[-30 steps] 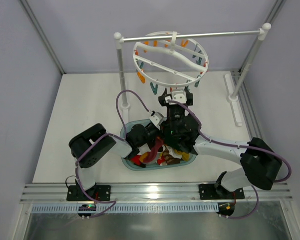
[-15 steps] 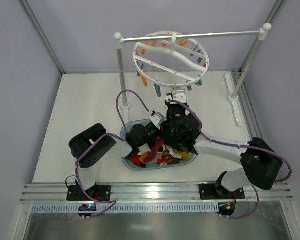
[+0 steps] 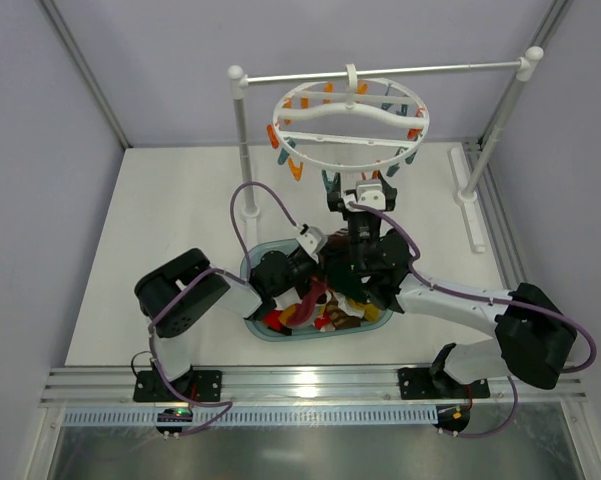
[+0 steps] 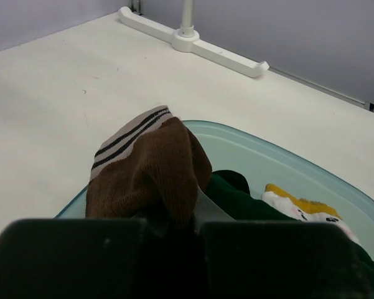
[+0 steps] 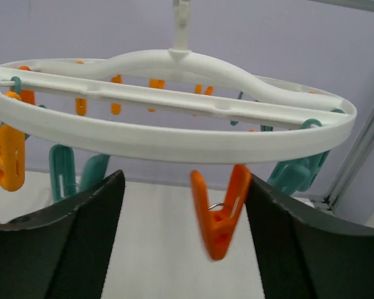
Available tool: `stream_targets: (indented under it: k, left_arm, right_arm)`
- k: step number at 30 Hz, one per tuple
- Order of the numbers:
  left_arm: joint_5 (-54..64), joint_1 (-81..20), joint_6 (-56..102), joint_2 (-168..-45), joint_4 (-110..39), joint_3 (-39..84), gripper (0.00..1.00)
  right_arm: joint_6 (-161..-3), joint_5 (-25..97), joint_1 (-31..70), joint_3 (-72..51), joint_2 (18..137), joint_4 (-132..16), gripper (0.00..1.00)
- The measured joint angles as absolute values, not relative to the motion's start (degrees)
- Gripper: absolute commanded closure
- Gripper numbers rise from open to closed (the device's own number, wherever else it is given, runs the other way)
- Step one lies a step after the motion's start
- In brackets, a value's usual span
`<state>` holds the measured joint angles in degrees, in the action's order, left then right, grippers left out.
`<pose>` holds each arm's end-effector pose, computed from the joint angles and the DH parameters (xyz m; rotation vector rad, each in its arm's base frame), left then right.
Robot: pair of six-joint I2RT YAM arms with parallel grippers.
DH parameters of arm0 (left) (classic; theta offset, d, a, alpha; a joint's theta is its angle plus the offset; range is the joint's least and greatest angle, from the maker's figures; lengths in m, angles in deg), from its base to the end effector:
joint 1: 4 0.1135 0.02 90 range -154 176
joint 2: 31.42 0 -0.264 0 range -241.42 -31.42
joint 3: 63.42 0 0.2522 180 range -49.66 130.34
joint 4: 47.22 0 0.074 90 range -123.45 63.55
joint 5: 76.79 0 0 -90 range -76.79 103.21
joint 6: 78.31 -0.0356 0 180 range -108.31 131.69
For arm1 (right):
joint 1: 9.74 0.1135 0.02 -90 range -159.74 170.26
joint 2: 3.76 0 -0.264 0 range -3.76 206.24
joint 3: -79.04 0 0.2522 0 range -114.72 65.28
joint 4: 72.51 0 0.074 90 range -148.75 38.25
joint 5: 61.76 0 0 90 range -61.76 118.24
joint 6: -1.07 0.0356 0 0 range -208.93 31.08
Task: Remove the socks clipped to the hanger
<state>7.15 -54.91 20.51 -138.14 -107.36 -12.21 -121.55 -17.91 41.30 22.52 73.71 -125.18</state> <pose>0.2164 -0.2723 0.1673 0.6427 1.4215 -0.9124 0.1974 0.2033 0.3329 -0.0929 1.1953 -0.1271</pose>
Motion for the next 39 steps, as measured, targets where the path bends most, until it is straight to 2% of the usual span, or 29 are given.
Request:
stream_targets:
  k: [2, 5, 11, 16, 25, 31, 39]
  left_arm:
    - [7.15, -54.91, 20.49, -137.24, -107.36, -13.15, 1.0]
    - [7.15, -54.91, 20.45, -134.92, -107.21, -14.48, 1.0]
    - [5.33, -54.91, 20.25, -126.14, -103.95, -13.87, 1.0]
    - [1.75, -55.04, 20.53, -115.43, -96.92, -12.1, 1.0]
    - [2.51, -60.53, 21.6, -98.4, -78.38, -15.2, 1.0]
    - [9.68, -62.1, 23.75, -100.59, -71.82, -22.31, 1.0]
    - [16.66, -62.15, 27.68, -117.2, -77.05, -26.52, 1.0]
  right_arm:
    - [-121.39, -18.13, 41.28, 23.13, 73.03, -125.21, 0.07]
    - [-121.24, -18.74, 41.2, 25.1, 71.46, -125.25, 0.04]
    - [-117.59, -19.11, 39.73, 33.38, 62.26, -124.27, 0.03]
    - [-107.08, -15.22, 32.41, 39.13, 52.82, -119.94, 0.02]
    - [-98.2, -11.37, 26.14, 41.62, 51.11, -113.56, 0.03]
    - [-95.25, -9.56, 25.04, 43.57, 47.53, -110.19, 0.02]
    - [-93.26, -7.79, 24.5, 44.6, 43.46, -109.08, 0.02]
